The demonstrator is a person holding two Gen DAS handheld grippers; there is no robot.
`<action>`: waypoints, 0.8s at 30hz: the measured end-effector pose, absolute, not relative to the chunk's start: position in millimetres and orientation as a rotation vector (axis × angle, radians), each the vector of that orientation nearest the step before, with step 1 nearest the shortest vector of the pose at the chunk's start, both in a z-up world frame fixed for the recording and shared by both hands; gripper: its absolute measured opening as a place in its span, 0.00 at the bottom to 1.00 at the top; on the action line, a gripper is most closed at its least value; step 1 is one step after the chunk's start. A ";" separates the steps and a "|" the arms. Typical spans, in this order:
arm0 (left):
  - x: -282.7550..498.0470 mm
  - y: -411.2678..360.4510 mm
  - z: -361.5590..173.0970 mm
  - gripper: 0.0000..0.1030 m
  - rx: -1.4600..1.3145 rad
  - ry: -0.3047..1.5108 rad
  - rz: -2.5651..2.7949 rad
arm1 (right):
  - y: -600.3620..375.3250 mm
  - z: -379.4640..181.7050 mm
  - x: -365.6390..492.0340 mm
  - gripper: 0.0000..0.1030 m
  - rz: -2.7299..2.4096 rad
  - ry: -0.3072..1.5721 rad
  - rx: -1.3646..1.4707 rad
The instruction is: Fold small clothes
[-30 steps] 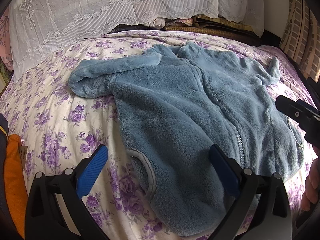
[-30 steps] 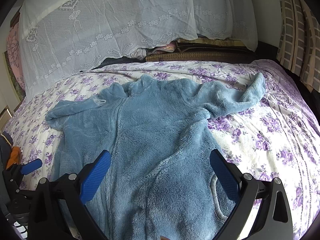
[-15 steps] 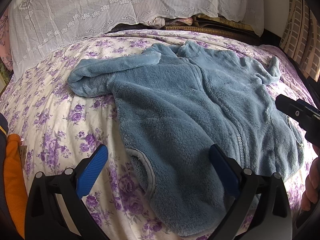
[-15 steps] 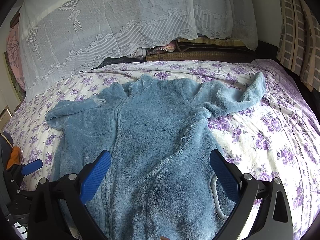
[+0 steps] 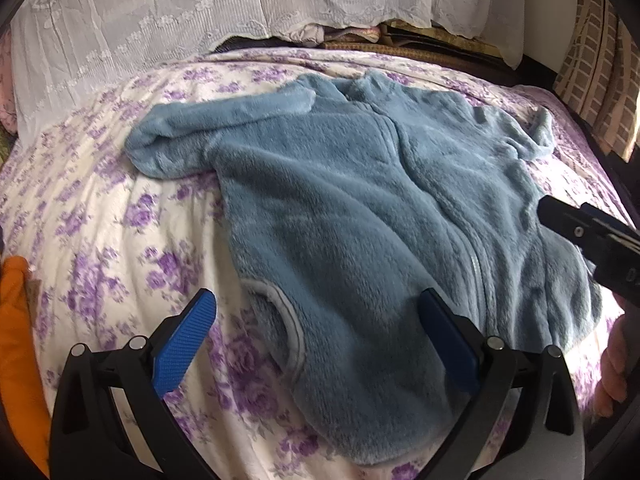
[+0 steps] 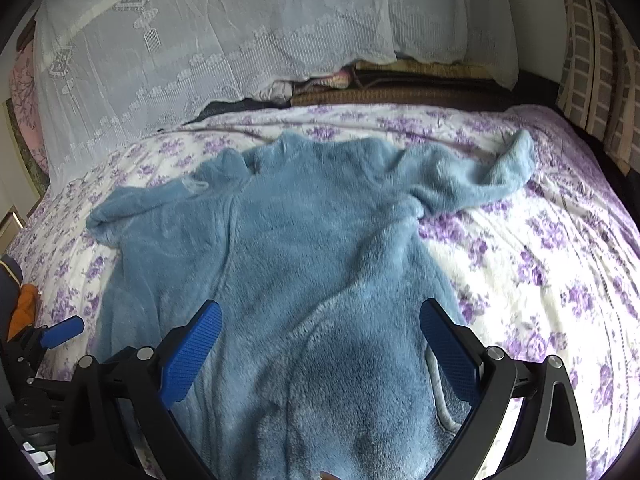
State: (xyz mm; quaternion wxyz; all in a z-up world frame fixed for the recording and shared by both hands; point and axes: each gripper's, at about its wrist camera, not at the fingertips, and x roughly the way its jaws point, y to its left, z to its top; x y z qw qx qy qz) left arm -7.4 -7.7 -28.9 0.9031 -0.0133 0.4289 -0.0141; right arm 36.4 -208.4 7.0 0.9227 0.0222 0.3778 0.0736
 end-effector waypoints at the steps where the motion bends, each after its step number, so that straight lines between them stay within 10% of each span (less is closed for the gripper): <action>1: -7.5 -6.2 -30.3 0.96 -0.048 0.899 -0.057 | -209.8 3.2 34.5 0.97 0.158 0.786 0.054; 24: -11.3 47.2 -50.8 0.81 -0.442 1.040 -0.518 | -361.4 -37.3 -15.8 0.97 0.511 0.893 0.654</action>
